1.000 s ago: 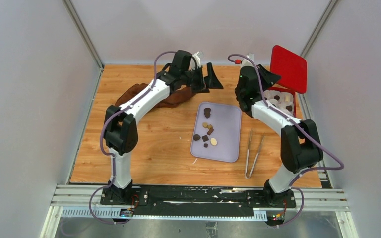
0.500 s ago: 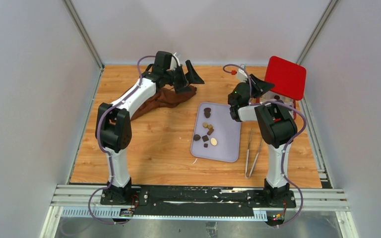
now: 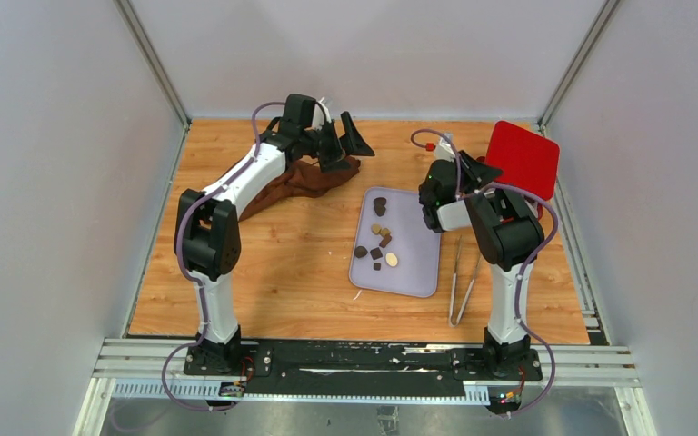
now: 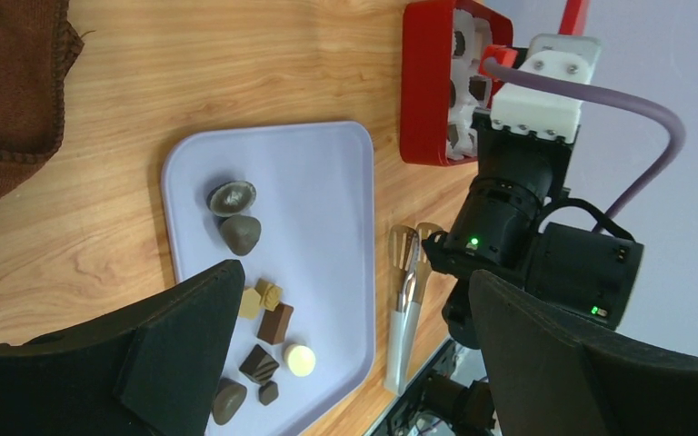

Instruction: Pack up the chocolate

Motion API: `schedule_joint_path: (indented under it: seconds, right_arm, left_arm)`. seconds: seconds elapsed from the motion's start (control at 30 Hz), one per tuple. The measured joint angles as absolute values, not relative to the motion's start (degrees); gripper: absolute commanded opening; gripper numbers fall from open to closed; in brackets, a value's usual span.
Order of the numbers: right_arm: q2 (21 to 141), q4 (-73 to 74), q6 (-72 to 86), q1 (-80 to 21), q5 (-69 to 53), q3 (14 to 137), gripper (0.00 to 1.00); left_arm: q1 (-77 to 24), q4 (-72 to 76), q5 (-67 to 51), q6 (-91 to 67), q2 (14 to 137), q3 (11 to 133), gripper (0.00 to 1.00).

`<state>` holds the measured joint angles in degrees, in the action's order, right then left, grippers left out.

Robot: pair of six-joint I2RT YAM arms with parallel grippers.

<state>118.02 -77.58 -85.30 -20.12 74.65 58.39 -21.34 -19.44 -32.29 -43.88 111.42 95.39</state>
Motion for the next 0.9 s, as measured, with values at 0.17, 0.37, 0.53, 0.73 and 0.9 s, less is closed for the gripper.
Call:
schedule_joint_path:
  seconds: [0.17, 0.37, 0.53, 0.73, 0.9]
  right_arm:
    - [116.36, -66.81, -75.68, -20.08, 74.28, 55.88, 0.0]
    - [112.66, -52.51, -64.01, -20.03, 72.75, 55.22, 0.0]
    - [112.4, -44.77, -58.06, -19.99, 71.85, 55.33, 0.0]
    - [112.4, -34.04, -50.09, -19.97, 71.35, 55.94, 0.0]
    - [112.4, -26.65, -44.62, -19.97, 70.96, 57.65, 0.0]
  left_arm:
    - [-21.34, -19.44, -32.47, -43.88, 111.42, 95.39, 1.0]
    - [-21.34, -19.35, -32.71, -43.92, 111.42, 95.02, 1.0]
    - [-21.34, -19.35, -32.91, -43.92, 111.42, 94.65, 1.0]
    - [-21.34, -19.05, -33.01, -43.9, 111.22, 93.38, 1.0]
    - [-21.34, -18.96, -33.01, -43.9, 110.98, 92.4, 1.0]
